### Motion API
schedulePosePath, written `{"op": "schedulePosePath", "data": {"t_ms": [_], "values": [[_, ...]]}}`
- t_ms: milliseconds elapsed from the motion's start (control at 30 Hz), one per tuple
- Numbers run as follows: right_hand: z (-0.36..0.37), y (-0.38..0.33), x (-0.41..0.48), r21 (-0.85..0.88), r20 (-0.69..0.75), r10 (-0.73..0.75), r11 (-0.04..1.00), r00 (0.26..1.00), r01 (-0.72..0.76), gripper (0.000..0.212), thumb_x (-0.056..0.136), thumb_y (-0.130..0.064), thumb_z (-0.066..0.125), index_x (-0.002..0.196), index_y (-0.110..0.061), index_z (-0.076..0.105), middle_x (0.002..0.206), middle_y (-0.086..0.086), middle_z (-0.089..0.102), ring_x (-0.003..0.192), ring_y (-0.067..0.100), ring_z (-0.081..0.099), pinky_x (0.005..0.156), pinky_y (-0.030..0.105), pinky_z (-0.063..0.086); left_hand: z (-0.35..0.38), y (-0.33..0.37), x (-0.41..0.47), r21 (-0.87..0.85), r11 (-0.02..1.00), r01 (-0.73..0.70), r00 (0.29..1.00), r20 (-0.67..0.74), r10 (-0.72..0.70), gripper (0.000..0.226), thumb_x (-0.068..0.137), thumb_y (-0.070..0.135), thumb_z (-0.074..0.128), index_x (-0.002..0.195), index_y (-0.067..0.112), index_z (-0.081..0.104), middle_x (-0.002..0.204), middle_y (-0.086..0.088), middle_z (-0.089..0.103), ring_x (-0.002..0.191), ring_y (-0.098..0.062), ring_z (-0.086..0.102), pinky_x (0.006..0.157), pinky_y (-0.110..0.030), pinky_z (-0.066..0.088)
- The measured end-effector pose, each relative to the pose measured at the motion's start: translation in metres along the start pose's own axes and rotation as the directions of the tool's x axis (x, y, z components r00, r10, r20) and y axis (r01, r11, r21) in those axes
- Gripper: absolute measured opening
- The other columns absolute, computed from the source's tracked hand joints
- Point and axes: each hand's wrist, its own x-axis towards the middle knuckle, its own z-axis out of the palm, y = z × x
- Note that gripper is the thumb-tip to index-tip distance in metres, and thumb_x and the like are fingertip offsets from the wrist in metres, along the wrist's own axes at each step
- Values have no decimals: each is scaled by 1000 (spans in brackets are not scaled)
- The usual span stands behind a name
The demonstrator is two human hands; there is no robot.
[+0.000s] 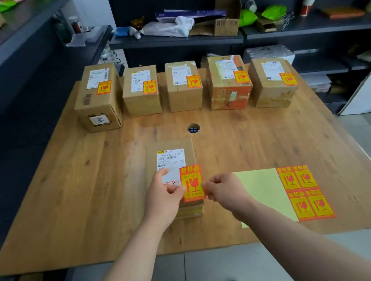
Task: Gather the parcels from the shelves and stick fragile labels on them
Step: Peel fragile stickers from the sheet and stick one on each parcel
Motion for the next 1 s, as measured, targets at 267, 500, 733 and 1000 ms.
{"op": "schedulePosePath", "data": {"t_ms": [267,500,733,1000], "values": [[22,4,-2,-76,-118,70,994,991,-79,21,80,-20,60,68,-4,65,60,4,59,52,16,46,47,25,36,-7,-4,9,263,961,-83,995,-28,93,13,80,18,73,86,14,62,73,8,64,70,-9,59,53,-11,34],[23,9,-7,-113,-126,61,991,990,-76,25,84,-23,62,64,-10,63,57,-1,60,48,10,48,42,22,36,-10,-5,16,388,912,-133,991,40,128,17,85,23,66,73,10,68,91,3,71,82,-15,63,65,-26,46],[24,8,-4,-141,-146,49,988,988,-70,27,86,-28,62,67,-9,67,60,-1,63,51,8,54,41,21,39,-9,1,19,611,782,-123,992,44,121,27,90,40,56,76,18,62,87,8,67,77,-15,61,59,-27,46],[24,4,2,-146,-148,64,986,987,-86,28,88,-26,61,67,-10,64,63,1,64,51,8,53,41,20,37,-8,7,26,635,769,-74,997,40,63,36,89,40,58,60,18,56,74,7,64,58,-11,51,45,-23,28]]}}
